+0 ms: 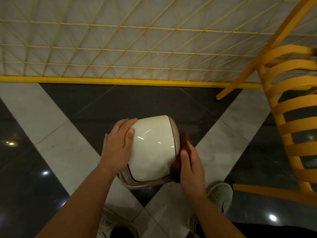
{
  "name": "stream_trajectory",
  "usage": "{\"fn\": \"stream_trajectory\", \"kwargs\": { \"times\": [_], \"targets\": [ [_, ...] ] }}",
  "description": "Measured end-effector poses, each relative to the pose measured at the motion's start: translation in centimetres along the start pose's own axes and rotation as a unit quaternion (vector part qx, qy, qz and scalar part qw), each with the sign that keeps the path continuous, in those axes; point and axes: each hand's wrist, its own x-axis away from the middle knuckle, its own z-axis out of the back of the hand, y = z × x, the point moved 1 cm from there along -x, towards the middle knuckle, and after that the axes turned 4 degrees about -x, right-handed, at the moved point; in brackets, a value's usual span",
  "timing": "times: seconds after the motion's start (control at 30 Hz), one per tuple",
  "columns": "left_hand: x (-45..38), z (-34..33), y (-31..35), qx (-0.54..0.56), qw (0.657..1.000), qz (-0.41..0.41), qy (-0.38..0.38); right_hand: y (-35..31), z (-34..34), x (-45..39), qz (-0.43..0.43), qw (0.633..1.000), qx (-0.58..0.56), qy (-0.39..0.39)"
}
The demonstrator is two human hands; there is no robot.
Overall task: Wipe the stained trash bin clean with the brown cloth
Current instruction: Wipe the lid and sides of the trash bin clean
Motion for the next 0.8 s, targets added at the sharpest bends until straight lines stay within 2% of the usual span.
{"fn": "stream_trajectory", "kwargs": {
  "times": [0.1, 0.2, 0.3, 0.4, 0.5, 0.67, 0.8],
  "targets": [
    [0.0, -0.4, 0.6, 0.048, 0.998, 0.034, 0.015, 2.3, 0.2, 1.5, -0.017, 0.999, 0.026, 0.031],
    [0.0, -0.6, 0.7, 0.042, 0.998, 0.031, 0.033, 1.2, -0.1, -0.1, -0.012, 0.999, 0.01, 0.031],
    [-0.1, -0.7, 0.4, 0.033, 0.999, 0.031, 0.022, -1.6, -0.5, -4.6, -0.034, 0.999, -0.019, -0.008],
    [-0.1, -0.7, 0.5, 0.02, 0.999, 0.032, 0.024, -4.0, -0.5, -8.8, -0.094, 0.992, -0.048, -0.071],
    [0.0, -0.9, 0.6, 0.01, 0.998, 0.04, 0.043, -3.8, -0.4, -9.1, -0.092, 0.99, -0.034, -0.101],
    [0.2, -0.9, 0.9, -0.015, 0.998, 0.041, 0.054, 0.3, 0.6, -2.4, -0.002, 1.0, 0.015, -0.021],
    [0.3, -1.0, 0.6, -0.027, 0.997, 0.036, 0.058, 2.8, 1.1, 3.1, -0.019, 0.999, 0.031, 0.031]
  ]
}}
